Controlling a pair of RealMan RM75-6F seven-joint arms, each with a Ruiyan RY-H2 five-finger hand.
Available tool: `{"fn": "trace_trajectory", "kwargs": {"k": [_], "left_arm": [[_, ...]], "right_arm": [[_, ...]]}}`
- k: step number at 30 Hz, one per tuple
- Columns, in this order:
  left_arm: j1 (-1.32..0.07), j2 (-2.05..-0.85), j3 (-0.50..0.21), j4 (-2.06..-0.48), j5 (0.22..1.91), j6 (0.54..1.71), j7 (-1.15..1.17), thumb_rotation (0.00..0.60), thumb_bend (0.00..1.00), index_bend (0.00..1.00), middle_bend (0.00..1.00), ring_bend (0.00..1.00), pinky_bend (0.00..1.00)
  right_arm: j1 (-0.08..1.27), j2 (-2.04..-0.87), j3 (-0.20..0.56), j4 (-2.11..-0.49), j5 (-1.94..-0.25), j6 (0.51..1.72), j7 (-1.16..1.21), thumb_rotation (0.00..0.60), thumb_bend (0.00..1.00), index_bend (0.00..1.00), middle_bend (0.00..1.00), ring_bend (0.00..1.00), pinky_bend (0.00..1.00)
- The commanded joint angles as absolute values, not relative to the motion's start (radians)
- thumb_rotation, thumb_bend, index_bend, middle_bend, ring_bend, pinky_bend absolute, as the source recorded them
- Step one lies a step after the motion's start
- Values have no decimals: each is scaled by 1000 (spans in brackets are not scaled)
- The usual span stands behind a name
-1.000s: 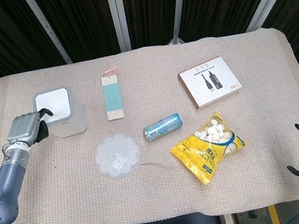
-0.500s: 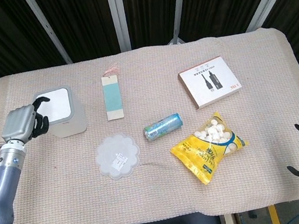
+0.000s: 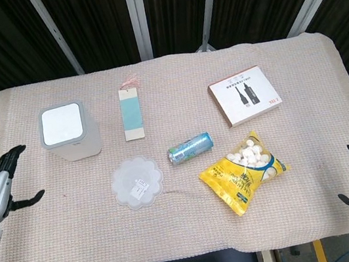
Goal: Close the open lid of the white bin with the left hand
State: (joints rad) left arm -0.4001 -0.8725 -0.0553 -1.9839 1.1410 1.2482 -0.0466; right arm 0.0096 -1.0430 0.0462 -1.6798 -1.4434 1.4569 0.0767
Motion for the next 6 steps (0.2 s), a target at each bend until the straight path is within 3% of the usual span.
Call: {"fn": "trace_trajectory", "kwargs": {"k": [1, 6], "left_arm": [[-316, -917, 29, -1887, 1270, 1321, -62, 600, 152, 0, 0, 0, 16], [-244, -1004, 66, -1757, 1366, 1429, 43, 600, 76, 0, 0, 0, 0]], "right_arm": [[11, -1046, 48, -1675, -1444, 1459, 68, 600, 152, 0, 0, 0, 0], [12, -1049, 49, -1669, -1454, 1469, 45, 600, 152, 0, 0, 0, 0]]}}
